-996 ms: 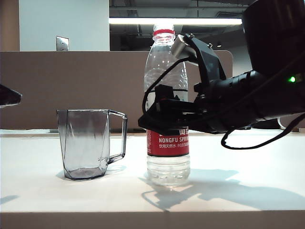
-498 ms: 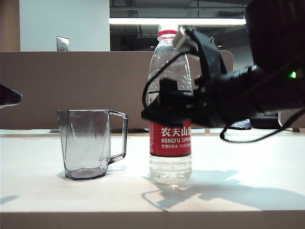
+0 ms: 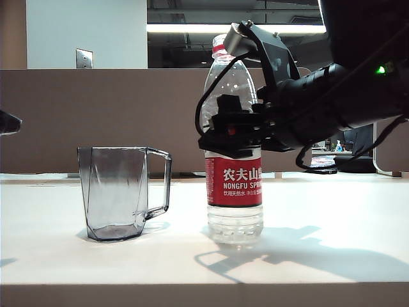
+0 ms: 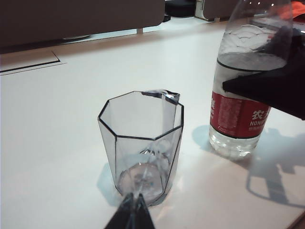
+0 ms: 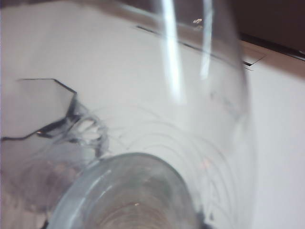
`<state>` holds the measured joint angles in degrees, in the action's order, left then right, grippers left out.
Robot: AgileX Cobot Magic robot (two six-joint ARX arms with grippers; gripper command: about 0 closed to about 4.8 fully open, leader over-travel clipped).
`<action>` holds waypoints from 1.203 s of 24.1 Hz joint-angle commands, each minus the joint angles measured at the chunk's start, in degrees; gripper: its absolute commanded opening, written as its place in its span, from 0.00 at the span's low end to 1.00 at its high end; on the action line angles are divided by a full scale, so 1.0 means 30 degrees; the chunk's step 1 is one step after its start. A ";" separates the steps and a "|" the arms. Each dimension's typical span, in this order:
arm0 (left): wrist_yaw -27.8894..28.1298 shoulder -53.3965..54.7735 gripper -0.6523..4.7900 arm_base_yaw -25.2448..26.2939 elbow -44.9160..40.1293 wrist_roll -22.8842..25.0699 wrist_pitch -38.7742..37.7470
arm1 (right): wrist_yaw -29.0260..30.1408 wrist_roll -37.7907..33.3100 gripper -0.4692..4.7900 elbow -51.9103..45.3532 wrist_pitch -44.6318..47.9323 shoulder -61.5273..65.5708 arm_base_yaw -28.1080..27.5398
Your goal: Pick up the mineral water bottle on the table and pour water into the mug until it's half full.
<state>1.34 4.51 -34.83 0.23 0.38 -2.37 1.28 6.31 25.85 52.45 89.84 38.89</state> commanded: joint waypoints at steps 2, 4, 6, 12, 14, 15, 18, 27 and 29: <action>-0.0022 -0.0007 0.11 0.0022 0.0066 0.0007 0.0240 | -0.0022 -0.0066 0.58 0.0044 0.0029 -0.0073 0.0131; -0.0022 0.0000 0.11 0.0022 0.0066 0.0007 0.0248 | -0.0109 0.0321 0.58 0.0044 0.0007 -0.0073 0.0240; -0.0022 0.0000 0.11 0.0022 0.0066 0.0007 0.0240 | -0.0255 0.0750 0.58 0.0044 -0.0036 -0.0073 0.0240; -0.0022 -0.0007 0.11 0.0029 0.0066 0.0007 0.0240 | -0.1129 0.1086 0.52 0.0044 -0.0131 -0.0372 0.0270; -0.0022 -0.0007 0.11 0.0029 0.0066 0.0007 0.0240 | -0.1836 0.1741 0.52 0.0051 -0.0131 -0.0838 0.0270; -0.0022 -0.0007 0.11 0.0029 0.0066 0.0007 0.0240 | -0.2120 0.1938 0.52 0.0051 -0.0138 -0.1005 0.0270; -0.0022 -0.0007 0.11 0.0029 0.0066 0.0007 0.0240 | -0.2586 0.2208 0.52 0.0160 -0.0554 -0.1501 0.0233; -0.0015 -0.0007 0.11 0.0146 0.0066 0.0007 0.0240 | -0.3351 0.6914 0.52 0.3155 -0.6615 -0.1909 0.0911; -0.0029 -0.0029 0.11 0.0539 0.0066 0.0007 0.0240 | -0.4051 0.8524 0.52 0.3876 -0.7963 -0.1909 0.1005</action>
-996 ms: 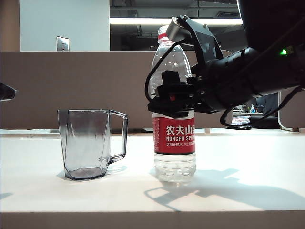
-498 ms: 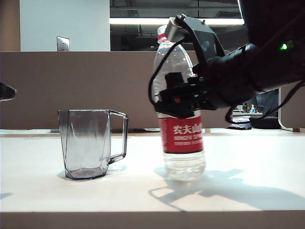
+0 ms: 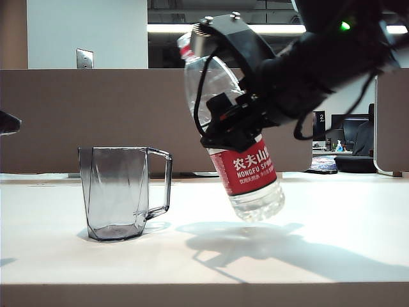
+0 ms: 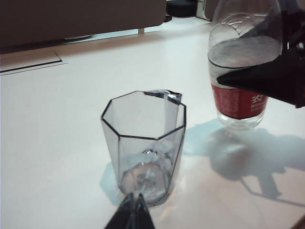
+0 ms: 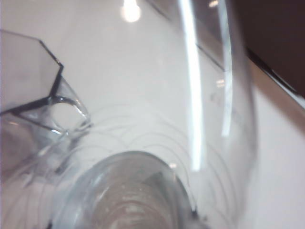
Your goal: Pick up the mineral water bottle on the table and pour water into the mug until it's half full.
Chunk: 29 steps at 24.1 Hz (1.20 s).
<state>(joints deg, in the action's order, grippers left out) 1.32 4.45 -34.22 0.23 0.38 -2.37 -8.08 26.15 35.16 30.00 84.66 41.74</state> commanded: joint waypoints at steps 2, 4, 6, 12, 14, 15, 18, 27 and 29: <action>-0.0007 -0.0044 0.11 0.0583 0.0066 0.0007 0.0233 | -0.1304 0.2586 0.50 0.1093 -0.1086 -0.0182 0.0087; -0.0007 -0.0182 0.11 0.0743 0.0066 0.0007 0.0240 | -0.1297 0.3249 0.48 0.1413 -0.1596 -0.0182 0.0109; -0.0015 -0.0335 0.11 0.0750 0.0066 0.0007 0.0248 | -0.1355 0.3810 0.48 0.1610 -0.1668 -0.0175 0.0146; -0.0015 -0.0539 0.11 0.0750 0.0066 0.0007 0.0248 | -0.1872 0.5588 0.48 0.2149 -0.1705 0.0066 0.0277; -0.0015 -0.0539 0.11 0.0743 0.0066 0.0007 0.0233 | -0.1996 0.6346 0.48 0.2280 -0.1880 0.0189 0.0291; -0.0015 -0.0539 0.11 0.0743 0.0066 0.0007 0.0240 | -0.2004 0.6958 0.48 0.2586 -0.2616 0.0313 0.0306; -0.0015 -0.0539 0.11 0.0743 0.0066 0.0007 0.0240 | -0.3009 0.7949 0.49 0.3293 -0.3752 0.0648 0.0532; -0.0015 -0.0576 0.11 0.0743 0.0066 0.0007 0.0240 | -0.4014 1.0448 0.49 0.4976 -0.4656 0.2433 0.1588; -0.0007 -0.0576 0.11 0.0750 0.0066 0.0007 0.0240 | -0.4568 1.0826 0.49 0.5231 -0.4860 0.2790 0.1741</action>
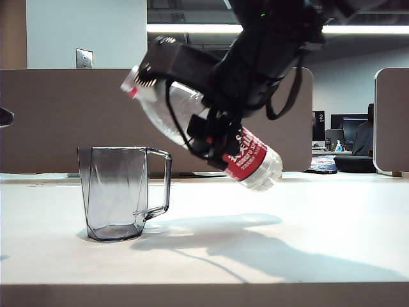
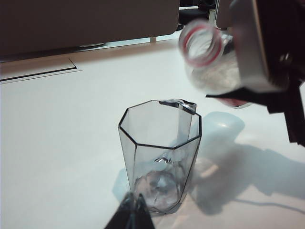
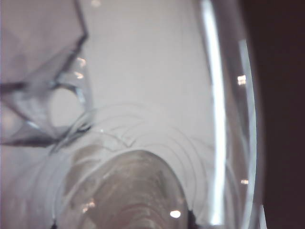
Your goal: Pick up the mineral water bottle on the table and pour water into the mug until it's half full.
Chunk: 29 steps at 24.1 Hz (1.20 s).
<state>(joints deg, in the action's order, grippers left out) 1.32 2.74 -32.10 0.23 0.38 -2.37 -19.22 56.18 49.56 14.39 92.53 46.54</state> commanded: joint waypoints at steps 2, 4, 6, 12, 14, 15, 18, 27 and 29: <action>-0.0029 -0.0007 0.11 0.0044 0.0066 0.0007 0.0233 | -0.1428 0.1020 0.49 0.0699 0.0284 0.0561 0.0357; -0.0015 -0.0007 0.11 0.0044 0.0066 0.0007 0.0240 | -0.2047 0.1472 0.49 0.1049 0.0270 0.0882 0.0379; -0.0015 -0.0007 0.11 0.0044 0.0066 0.0007 0.0240 | -0.2426 0.2157 0.49 0.1202 0.0291 0.1005 0.0554; -0.0007 -0.0007 0.11 0.0044 0.0066 0.0007 0.0240 | -0.3504 0.4014 0.49 0.1428 0.0350 0.1005 0.0583; -0.0022 -0.0007 0.11 0.0036 0.0066 0.0007 0.0240 | -0.3971 0.4342 0.49 0.1421 0.0350 0.1005 0.0590; -0.0015 -0.0007 0.11 0.0044 0.0066 0.0007 0.0233 | -0.4218 0.4422 0.49 0.1428 0.0357 0.1005 0.0590; -0.0022 -0.0007 0.11 0.0044 0.0066 0.0007 0.0240 | -0.4750 0.5275 0.49 0.1421 0.0423 0.1005 0.0590; -0.0015 -0.0007 0.11 0.0044 0.0066 0.0007 0.0240 | -0.5013 0.7956 0.49 0.1428 0.1508 0.1005 0.0590; -0.0015 -0.0007 0.11 0.0044 0.0066 0.0007 0.0240 | -0.5129 0.8546 0.49 0.1428 0.1843 0.1005 0.0597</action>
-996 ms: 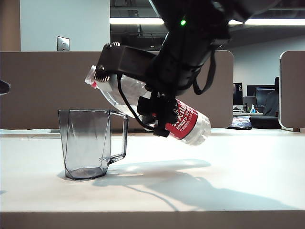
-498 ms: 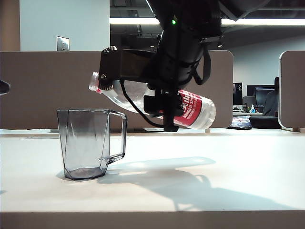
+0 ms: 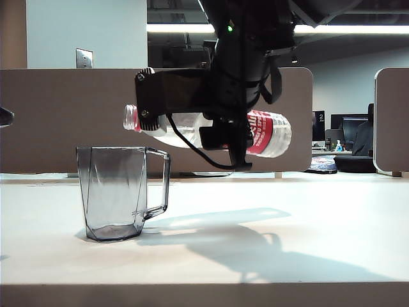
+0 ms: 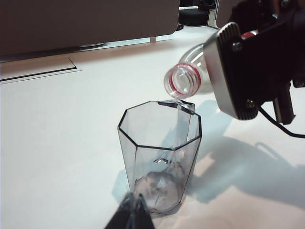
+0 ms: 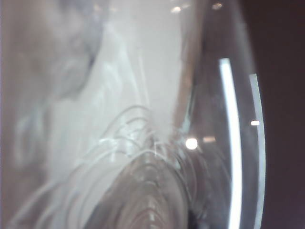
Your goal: Pick up the mineral water bottle on the table and pour water into the mug until it's half full.
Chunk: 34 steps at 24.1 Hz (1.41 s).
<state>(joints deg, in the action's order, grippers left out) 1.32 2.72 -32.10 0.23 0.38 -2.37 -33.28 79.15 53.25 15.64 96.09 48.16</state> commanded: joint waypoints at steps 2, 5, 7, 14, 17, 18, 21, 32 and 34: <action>-0.0015 0.0000 0.11 0.0036 0.0066 0.0007 0.0240 | -0.0444 0.1406 0.49 0.0197 0.1464 -0.0182 0.0058; -0.0015 0.0000 0.11 0.0044 0.0066 0.0007 0.0240 | -0.0452 0.1705 0.49 0.0197 0.1443 -0.0182 0.0051; -0.0015 0.0000 0.11 0.0044 0.0066 0.0007 0.0240 | -0.0517 0.1705 0.49 0.0197 0.1472 -0.0182 0.0051; -0.0015 0.0000 0.11 0.0044 0.0066 0.0007 0.0240 | -0.0517 0.2208 0.49 0.0197 0.1457 -0.0182 0.0051; -0.0015 0.0000 0.11 0.0044 0.0066 0.0007 0.0240 | -0.0539 0.2353 0.49 0.0197 0.1450 -0.0182 0.0051; -0.0015 0.0000 0.11 0.0044 0.0066 0.0007 0.0240 | -0.0532 0.2441 0.49 0.0197 0.1450 -0.0182 0.0051; -0.0015 0.0000 0.11 0.0044 0.0066 0.0007 0.0240 | -0.0532 0.2637 0.49 0.0197 0.1457 -0.0182 0.0044; -0.0015 0.0000 0.11 0.0044 0.0066 0.0007 0.0240 | -0.1020 0.2776 0.49 0.0197 0.1450 -0.0182 0.0015; -0.0015 0.0000 0.11 0.0044 0.0066 0.0007 0.0240 | -0.1071 0.2783 0.49 0.0197 0.1457 -0.0182 0.0015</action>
<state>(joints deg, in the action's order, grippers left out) 1.32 2.63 -32.10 0.23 0.38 -2.37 -35.81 87.48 53.25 17.21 96.09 48.12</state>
